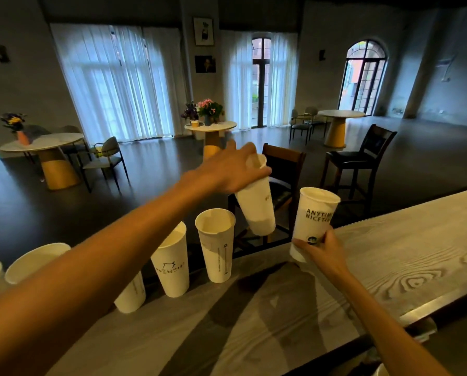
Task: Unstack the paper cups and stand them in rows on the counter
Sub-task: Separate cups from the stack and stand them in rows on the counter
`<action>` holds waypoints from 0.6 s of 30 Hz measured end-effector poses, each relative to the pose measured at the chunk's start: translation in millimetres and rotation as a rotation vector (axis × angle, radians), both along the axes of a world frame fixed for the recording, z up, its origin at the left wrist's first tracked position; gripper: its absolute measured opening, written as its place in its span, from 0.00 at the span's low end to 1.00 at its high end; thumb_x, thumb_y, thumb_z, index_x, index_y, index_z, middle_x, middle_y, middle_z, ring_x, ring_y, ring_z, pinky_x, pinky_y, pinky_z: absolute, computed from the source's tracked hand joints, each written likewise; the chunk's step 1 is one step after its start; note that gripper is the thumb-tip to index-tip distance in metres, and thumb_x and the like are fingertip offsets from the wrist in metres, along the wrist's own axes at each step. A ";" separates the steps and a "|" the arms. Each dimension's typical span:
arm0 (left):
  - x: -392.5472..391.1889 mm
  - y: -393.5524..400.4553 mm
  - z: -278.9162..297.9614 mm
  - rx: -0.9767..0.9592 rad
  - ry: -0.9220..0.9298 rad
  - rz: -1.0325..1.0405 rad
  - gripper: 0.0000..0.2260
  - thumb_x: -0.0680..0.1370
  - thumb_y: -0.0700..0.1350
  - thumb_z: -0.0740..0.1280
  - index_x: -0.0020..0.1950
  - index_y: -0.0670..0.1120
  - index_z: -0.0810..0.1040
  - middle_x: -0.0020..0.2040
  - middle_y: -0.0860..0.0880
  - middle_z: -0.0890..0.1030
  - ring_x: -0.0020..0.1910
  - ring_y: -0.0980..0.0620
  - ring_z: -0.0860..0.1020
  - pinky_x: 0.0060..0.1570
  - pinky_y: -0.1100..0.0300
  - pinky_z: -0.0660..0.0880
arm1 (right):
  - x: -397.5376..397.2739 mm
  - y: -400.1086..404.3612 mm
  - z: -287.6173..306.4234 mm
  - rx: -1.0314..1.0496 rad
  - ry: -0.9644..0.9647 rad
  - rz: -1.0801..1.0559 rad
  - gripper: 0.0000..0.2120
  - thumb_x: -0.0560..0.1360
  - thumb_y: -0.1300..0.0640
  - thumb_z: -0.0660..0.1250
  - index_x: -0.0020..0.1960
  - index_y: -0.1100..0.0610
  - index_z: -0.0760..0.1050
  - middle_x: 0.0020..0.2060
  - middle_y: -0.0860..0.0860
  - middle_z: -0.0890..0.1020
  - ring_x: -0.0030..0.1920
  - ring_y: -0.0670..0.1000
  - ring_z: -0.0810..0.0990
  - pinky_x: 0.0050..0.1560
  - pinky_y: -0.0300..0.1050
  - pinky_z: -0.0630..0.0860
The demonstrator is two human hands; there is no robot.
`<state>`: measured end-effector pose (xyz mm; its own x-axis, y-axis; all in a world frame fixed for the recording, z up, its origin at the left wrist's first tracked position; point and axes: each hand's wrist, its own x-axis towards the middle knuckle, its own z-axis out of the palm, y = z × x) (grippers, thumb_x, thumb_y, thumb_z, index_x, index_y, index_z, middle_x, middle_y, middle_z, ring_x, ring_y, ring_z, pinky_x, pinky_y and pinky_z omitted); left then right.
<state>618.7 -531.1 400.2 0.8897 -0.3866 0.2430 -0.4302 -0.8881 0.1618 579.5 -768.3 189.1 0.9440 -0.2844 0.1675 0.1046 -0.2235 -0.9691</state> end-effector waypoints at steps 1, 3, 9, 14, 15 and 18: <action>0.9 -3.4 -13.4 0.035 0.039 -0.020 0.32 0.77 0.69 0.58 0.75 0.54 0.62 0.73 0.40 0.64 0.66 0.37 0.72 0.61 0.42 0.73 | 1.1 1.8 0.2 0.005 0.000 0.012 0.33 0.69 0.63 0.77 0.69 0.57 0.64 0.59 0.51 0.75 0.55 0.48 0.75 0.36 0.33 0.74; 5.6 -9.9 -36.9 0.084 0.093 -0.032 0.32 0.77 0.69 0.59 0.76 0.54 0.60 0.74 0.41 0.64 0.66 0.37 0.72 0.61 0.42 0.74 | 5.7 2.3 -0.5 -0.049 0.011 0.026 0.34 0.67 0.62 0.78 0.68 0.57 0.66 0.57 0.49 0.75 0.54 0.47 0.75 0.35 0.32 0.73; 15.1 -21.8 -74.5 0.195 0.148 -0.045 0.32 0.77 0.69 0.58 0.77 0.55 0.61 0.74 0.42 0.64 0.65 0.38 0.73 0.59 0.46 0.75 | 22.3 1.4 -7.4 -0.278 0.085 0.082 0.38 0.61 0.53 0.83 0.67 0.53 0.70 0.59 0.48 0.78 0.57 0.50 0.78 0.49 0.47 0.80; 21.2 -23.6 -84.0 0.228 0.122 -0.077 0.32 0.77 0.70 0.57 0.75 0.53 0.63 0.74 0.41 0.64 0.63 0.39 0.74 0.57 0.47 0.75 | 31.3 7.3 -12.4 -0.321 0.130 0.094 0.41 0.58 0.51 0.84 0.67 0.53 0.70 0.60 0.51 0.80 0.59 0.53 0.79 0.55 0.57 0.81; 22.1 -23.5 -85.2 0.232 0.116 -0.080 0.32 0.78 0.70 0.57 0.75 0.53 0.63 0.74 0.41 0.64 0.63 0.39 0.75 0.58 0.47 0.74 | 32.6 8.4 -14.0 -0.315 0.127 0.092 0.42 0.57 0.50 0.84 0.67 0.53 0.70 0.60 0.51 0.80 0.60 0.54 0.79 0.55 0.58 0.81; 24.1 -21.9 -90.7 0.276 0.096 -0.076 0.33 0.77 0.70 0.57 0.76 0.53 0.62 0.74 0.40 0.64 0.63 0.39 0.75 0.60 0.46 0.73 | 34.5 11.1 -16.7 -0.316 0.125 0.085 0.42 0.57 0.52 0.84 0.67 0.52 0.70 0.61 0.51 0.79 0.61 0.53 0.78 0.56 0.58 0.80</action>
<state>642.8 -553.0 309.4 0.8695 -0.4927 0.0353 -0.4915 -0.8700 -0.0376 614.0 -757.2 172.4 0.9808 -0.1565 0.1159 0.0202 -0.5099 -0.8600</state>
